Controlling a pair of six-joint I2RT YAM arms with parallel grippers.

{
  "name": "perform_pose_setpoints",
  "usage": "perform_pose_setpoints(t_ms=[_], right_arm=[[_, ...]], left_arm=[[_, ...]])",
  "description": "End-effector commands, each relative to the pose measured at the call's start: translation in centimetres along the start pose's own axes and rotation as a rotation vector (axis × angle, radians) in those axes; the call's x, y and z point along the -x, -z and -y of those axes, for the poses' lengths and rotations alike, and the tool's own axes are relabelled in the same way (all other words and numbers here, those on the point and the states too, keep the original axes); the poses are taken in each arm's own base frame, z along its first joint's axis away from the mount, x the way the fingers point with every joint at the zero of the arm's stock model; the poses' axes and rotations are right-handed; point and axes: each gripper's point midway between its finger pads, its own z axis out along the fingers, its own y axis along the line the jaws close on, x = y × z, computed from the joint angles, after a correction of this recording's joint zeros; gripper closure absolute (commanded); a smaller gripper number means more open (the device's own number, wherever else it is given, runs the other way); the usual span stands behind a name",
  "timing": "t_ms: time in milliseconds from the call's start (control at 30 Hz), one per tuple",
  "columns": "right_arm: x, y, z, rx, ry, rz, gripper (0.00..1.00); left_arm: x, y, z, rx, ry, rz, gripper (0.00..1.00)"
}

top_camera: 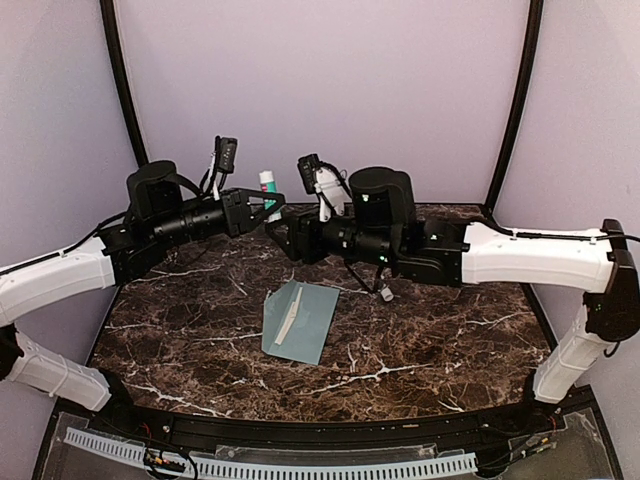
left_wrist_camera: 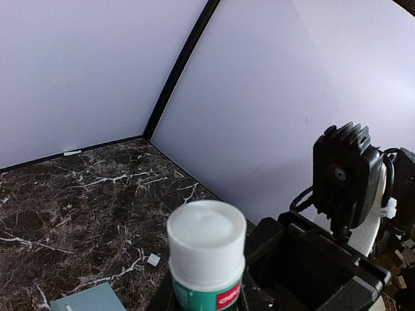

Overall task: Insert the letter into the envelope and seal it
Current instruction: Unscrew the solid glue.

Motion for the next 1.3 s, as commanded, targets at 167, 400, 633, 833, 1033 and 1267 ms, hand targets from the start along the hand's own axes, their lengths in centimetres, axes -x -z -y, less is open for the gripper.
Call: perform_pose_setpoints(t_ms=[167, 400, 633, 833, 1033, 1267], right_arm=[[0.7, -1.6, 0.2, -0.088, 0.052, -0.008, 0.60], [1.4, -1.6, -0.2, -0.075, 0.056, 0.018, 0.71], [1.6, -1.7, -0.6, -0.054, 0.068, 0.031, 0.80], [2.7, -0.6, -0.5, -0.028, 0.033, 0.090, 0.89], [4.9, 3.4, -2.8, 0.280, -0.028, 0.197, 0.93], [6.3, 8.5, -7.0, 0.612, 0.019, 0.258, 0.93]], left_arm=[[0.9, -0.2, 0.5, 0.022, -0.009, 0.020, 1.00], [0.6, -0.4, 0.9, -0.006, 0.008, 0.008, 1.00], [0.1, -0.7, 1.0, -0.022, 0.023, -0.010, 1.00], [0.4, -0.2, 3.1, -0.130, 0.006, -0.003, 1.00], [0.3, 1.2, 7.4, -0.373, -0.057, -0.032, 1.00], [-0.6, 4.1, 12.3, -0.676, -0.125, -0.117, 1.00]])
